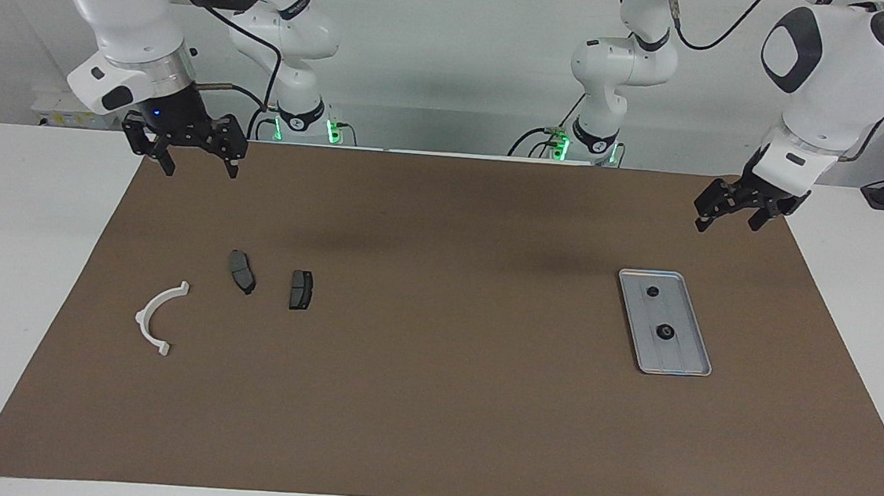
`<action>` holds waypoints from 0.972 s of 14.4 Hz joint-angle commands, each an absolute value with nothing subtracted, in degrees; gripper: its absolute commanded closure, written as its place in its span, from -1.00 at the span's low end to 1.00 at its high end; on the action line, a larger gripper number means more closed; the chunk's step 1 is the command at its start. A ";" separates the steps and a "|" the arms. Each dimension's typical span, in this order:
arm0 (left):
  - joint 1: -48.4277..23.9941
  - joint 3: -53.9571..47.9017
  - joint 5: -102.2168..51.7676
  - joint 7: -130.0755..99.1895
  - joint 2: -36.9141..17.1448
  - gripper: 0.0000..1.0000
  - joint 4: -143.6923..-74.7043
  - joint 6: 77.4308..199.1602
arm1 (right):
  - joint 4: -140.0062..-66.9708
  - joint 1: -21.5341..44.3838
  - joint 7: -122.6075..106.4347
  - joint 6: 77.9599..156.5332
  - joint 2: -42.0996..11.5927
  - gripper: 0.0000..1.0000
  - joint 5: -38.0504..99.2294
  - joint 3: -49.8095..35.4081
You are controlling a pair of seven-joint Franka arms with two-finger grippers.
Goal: Place bearing gear from tray to pile
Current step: 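Reach the left gripper down to a dark gear on the silver tray, then grasp the dark gear with the left gripper and lift it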
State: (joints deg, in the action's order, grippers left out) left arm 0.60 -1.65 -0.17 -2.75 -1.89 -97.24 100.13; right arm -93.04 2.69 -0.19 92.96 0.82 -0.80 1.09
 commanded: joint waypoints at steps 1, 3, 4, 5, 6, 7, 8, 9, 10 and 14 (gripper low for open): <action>1.14 -1.76 -0.09 -2.29 -5.18 -1.00 -102.19 110.44 | -93.43 2.72 -1.41 93.78 1.41 -1.00 -0.53 1.14; 1.23 -1.58 -0.09 -2.29 -7.72 -1.00 -104.67 116.87 | -93.43 2.72 -1.41 93.78 1.41 -1.00 -0.53 1.14; 2.01 -1.58 -0.09 -2.20 -8.95 -1.00 -104.94 118.29 | -93.43 2.72 -1.32 93.78 1.41 -1.00 -0.53 1.14; 2.72 -1.67 -0.09 -2.11 -10.79 -1.00 -105.03 119.61 | -93.43 2.72 -1.23 93.87 1.49 -1.00 -0.53 1.23; 2.72 -1.67 -0.09 -2.11 -12.29 -1.00 -105.81 121.27 | -93.43 2.46 -1.58 93.95 1.49 -1.00 -0.53 1.23; 2.72 -1.67 -0.09 -2.11 -13.26 -1.00 -107.39 123.81 | -93.51 2.20 -1.93 93.96 1.58 -1.00 -0.44 1.14; 2.64 -1.67 -0.09 -2.20 -14.14 -1.00 -109.32 126.80 | -93.43 2.20 -2.11 93.96 1.58 -1.00 -0.35 1.14; 2.64 -1.76 -0.09 -2.20 -15.28 -0.96 -110.29 128.57 | -93.51 2.20 -2.02 93.96 1.58 -1.00 -0.26 1.14; 2.46 -1.76 -0.17 -2.72 -16.86 -0.91 -110.30 129.11 | -93.43 2.11 -2.02 93.96 1.58 -1.00 0.08 1.14; 2.72 -1.76 -0.18 -2.81 -17.84 -0.75 -111.09 129.64 | -93.43 2.11 -2.11 94.04 1.58 -1.00 0.26 1.32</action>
State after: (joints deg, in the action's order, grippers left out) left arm 2.34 -1.70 -0.16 -2.75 -18.67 -109.82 128.61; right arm -93.00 2.64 -0.20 92.97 0.95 -0.80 1.22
